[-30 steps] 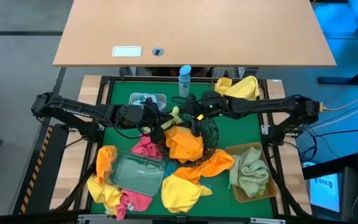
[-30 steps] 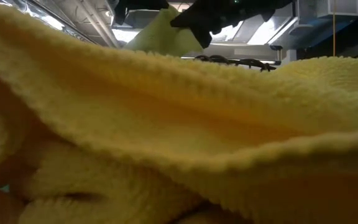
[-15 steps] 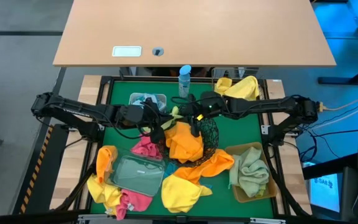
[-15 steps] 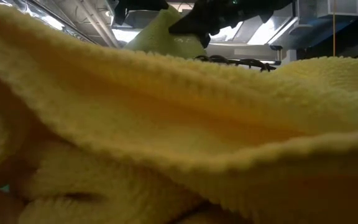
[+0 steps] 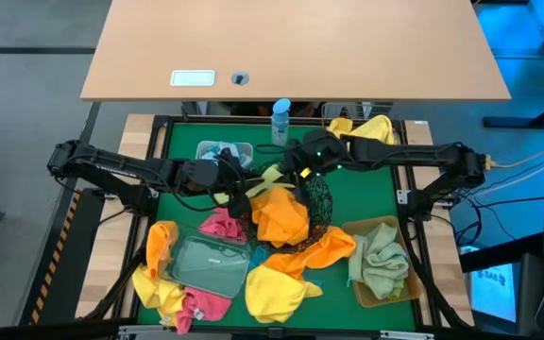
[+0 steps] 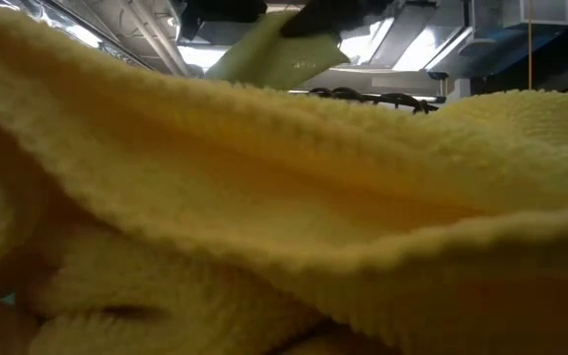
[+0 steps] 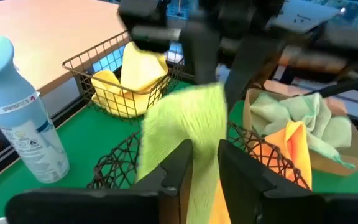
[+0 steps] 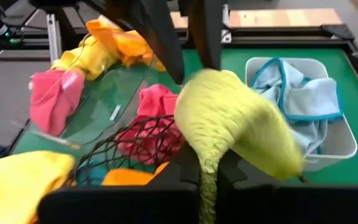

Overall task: Sort microfiber towel by color & place in baskets
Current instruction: Put the green microfiber towel into the yellow bin

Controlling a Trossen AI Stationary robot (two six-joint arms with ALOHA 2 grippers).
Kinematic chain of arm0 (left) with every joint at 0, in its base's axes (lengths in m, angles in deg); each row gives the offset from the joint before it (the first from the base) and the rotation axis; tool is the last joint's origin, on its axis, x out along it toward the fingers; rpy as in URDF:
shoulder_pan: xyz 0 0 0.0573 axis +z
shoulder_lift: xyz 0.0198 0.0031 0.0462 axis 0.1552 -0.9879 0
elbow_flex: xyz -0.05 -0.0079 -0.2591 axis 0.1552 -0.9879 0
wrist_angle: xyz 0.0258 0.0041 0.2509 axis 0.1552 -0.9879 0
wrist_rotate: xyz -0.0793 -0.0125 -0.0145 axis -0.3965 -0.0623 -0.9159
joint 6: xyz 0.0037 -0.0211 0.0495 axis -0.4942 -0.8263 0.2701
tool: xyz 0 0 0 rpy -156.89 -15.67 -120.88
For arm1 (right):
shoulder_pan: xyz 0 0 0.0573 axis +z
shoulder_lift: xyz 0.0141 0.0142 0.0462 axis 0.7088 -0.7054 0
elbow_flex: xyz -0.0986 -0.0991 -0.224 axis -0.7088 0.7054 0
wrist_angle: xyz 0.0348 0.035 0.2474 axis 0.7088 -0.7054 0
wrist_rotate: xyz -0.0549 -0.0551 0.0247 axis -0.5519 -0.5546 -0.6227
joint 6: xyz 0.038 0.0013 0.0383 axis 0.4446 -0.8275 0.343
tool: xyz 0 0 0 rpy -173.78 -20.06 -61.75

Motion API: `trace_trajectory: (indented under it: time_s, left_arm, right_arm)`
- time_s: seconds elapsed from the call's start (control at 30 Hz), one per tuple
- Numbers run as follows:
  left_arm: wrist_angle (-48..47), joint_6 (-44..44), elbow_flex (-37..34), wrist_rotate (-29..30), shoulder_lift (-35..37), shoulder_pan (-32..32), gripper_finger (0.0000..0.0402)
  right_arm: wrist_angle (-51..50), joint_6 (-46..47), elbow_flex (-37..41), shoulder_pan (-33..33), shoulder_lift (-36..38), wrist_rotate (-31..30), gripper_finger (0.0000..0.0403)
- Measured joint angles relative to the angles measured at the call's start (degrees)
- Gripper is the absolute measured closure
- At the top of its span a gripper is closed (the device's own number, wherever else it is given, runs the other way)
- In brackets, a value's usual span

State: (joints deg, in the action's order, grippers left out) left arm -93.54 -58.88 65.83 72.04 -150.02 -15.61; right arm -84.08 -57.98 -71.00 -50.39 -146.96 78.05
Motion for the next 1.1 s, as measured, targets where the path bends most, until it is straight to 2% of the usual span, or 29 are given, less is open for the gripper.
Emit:
trace_trajectory:
  time_s: [0.27, 0.47, 0.8, 0.9, 1.1]
  left_arm:
    - [-4.85, 0.00, 0.00, -0.02, 0.02, -0.04, 0.0318]
    - [-6.61, -0.01, 0.00, -0.02, 0.03, -0.11, 0.0318]
    - [-6.69, -0.01, 0.00, -0.22, 0.05, -0.11, 0.0318]
    - [-6.71, -0.01, 0.00, -0.24, 0.03, -0.11, 0.0317]
    - [-6.71, -0.01, 0.00, -0.22, 0.04, -0.11, 0.0317]
  right_arm:
    - [-16.39, -0.59, -9.28, 5.54, 1.49, -0.13, 0.0397]
    - [-27.13, 2.35, -14.17, 12.62, 4.98, -8.61, 0.0399]
    - [-37.36, 18.52, -15.93, 24.52, 13.62, -22.03, 0.0401]
    - [-39.60, 24.53, -15.93, 27.77, 15.76, -23.95, 0.0401]
    - [-41.61, 34.65, -15.93, 35.12, 19.18, -24.09, 0.0401]
